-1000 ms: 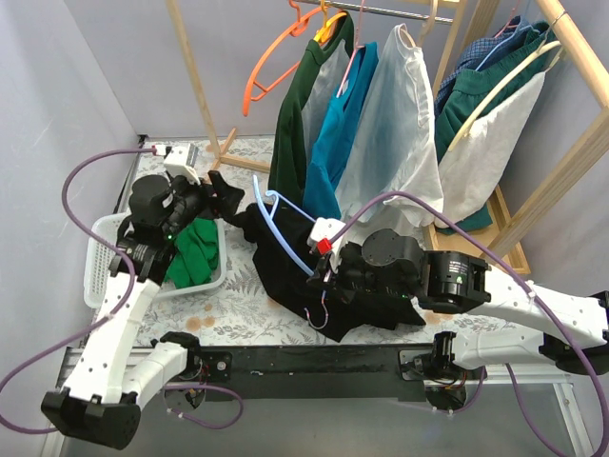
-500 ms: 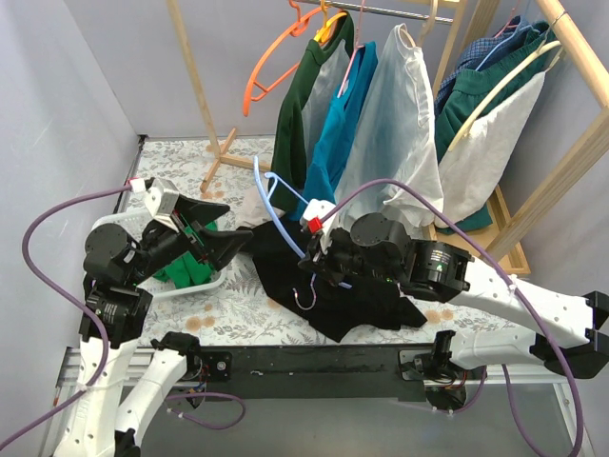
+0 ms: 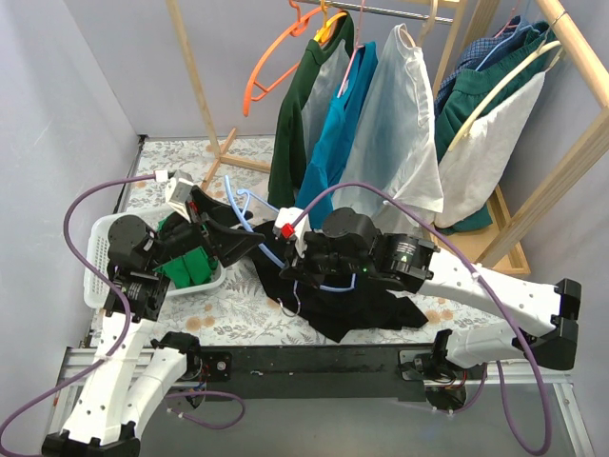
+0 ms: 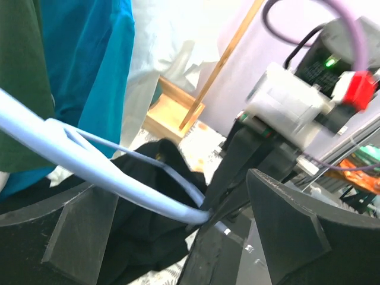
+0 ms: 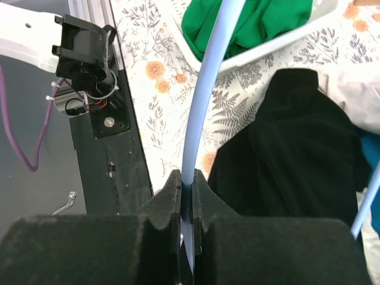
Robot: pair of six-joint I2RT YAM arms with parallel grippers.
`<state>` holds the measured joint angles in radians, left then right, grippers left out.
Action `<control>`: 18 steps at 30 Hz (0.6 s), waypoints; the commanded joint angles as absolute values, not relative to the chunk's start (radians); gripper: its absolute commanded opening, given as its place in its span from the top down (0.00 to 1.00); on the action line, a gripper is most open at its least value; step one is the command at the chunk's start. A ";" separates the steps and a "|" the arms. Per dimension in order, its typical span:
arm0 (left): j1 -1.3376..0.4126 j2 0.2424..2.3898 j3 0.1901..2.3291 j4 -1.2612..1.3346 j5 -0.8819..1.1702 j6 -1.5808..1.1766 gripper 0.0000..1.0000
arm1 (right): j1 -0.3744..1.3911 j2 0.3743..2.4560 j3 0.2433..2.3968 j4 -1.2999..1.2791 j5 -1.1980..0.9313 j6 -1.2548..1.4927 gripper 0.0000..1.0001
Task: Remove the t-shirt from the hanger
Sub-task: Remove the T-shirt from the hanger, then place the hanger at the clothesline.
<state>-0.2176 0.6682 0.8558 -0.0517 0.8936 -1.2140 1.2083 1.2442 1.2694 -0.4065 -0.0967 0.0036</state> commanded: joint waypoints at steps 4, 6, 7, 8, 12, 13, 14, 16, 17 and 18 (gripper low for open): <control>-0.215 0.701 0.845 -0.063 0.830 -1.249 0.25 | 1.207 1.256 1.347 -0.302 -0.140 -0.035 0.99; -0.215 0.698 0.839 -0.103 0.798 -1.236 0.30 | 1.207 1.255 1.364 -0.308 -0.138 -0.049 0.99; -0.215 0.696 0.841 -0.112 0.784 -1.229 0.32 | 1.207 1.256 1.371 -0.310 -0.137 -0.051 0.99; -0.215 0.695 0.842 -0.123 0.773 -1.226 0.35 | 1.206 1.259 1.377 -0.317 -0.133 -0.054 0.99; -0.215 0.712 0.856 -0.133 0.729 -1.226 0.66 | 1.206 1.276 1.407 -0.325 -0.140 -0.061 0.99; -0.213 0.719 0.864 -0.133 0.721 -1.230 0.85 | 1.206 1.279 1.408 -0.327 -0.141 -0.063 0.99; -0.215 0.726 0.867 -0.136 0.713 -1.232 0.98 | 1.206 1.281 1.408 -0.324 -0.140 -0.063 0.99; -0.215 0.736 0.887 -0.143 0.704 -1.239 1.00 | 1.206 1.276 1.401 -0.315 -0.130 -0.060 0.99; -0.216 0.738 0.894 -0.150 0.686 -1.241 1.00 | 1.206 1.273 1.397 -0.310 -0.121 -0.057 0.99; -0.216 0.741 0.917 -0.161 0.672 -1.241 1.00 | 1.206 1.272 1.394 -0.305 -0.094 -0.055 0.99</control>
